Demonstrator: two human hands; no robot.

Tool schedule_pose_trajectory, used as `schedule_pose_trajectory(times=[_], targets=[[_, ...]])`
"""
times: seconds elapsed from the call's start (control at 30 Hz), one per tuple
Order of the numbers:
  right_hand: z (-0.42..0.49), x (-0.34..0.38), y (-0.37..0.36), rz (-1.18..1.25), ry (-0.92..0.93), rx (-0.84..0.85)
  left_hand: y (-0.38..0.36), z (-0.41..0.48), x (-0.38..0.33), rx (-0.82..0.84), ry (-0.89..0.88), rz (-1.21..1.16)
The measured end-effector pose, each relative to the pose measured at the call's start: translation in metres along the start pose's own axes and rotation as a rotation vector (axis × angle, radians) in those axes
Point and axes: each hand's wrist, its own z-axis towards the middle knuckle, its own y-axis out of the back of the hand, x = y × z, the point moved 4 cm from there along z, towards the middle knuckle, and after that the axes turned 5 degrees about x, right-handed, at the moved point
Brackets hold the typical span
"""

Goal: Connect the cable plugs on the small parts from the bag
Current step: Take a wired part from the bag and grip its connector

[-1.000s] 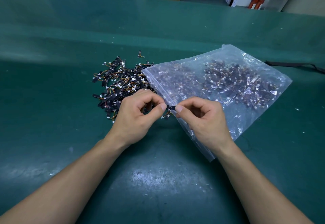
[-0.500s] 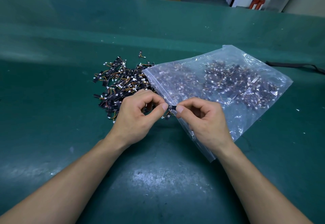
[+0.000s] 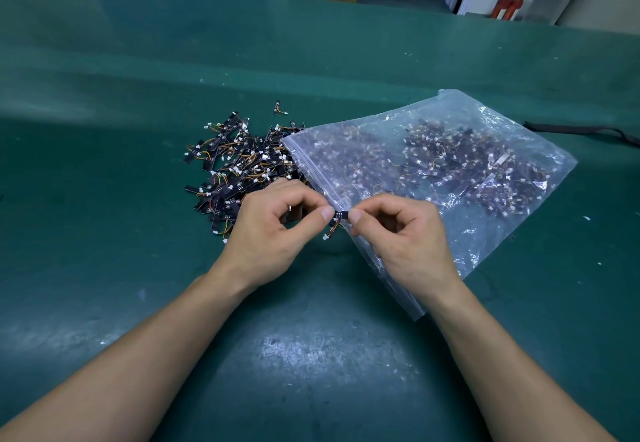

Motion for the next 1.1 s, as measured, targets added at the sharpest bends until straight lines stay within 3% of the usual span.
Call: schedule_pose_trajectory(times=[0.57,0.83,1.1], targets=[[0.0011,0.0017,0.0004,0.090,-0.031,-0.006,0.0016,-0.0003,0.0040,-0.019,0.061,-0.085],[-0.0014,-0.0009,-0.0001,0.104,-0.059,0.001,0.0012,0.0001,0.0020,-0.035,0.022,-0.016],[-0.0006,-0.0005,0.0012,-0.003,-0.019,-0.020,0.0004,-0.0009,0.0033,-0.010,-0.001,-0.019]])
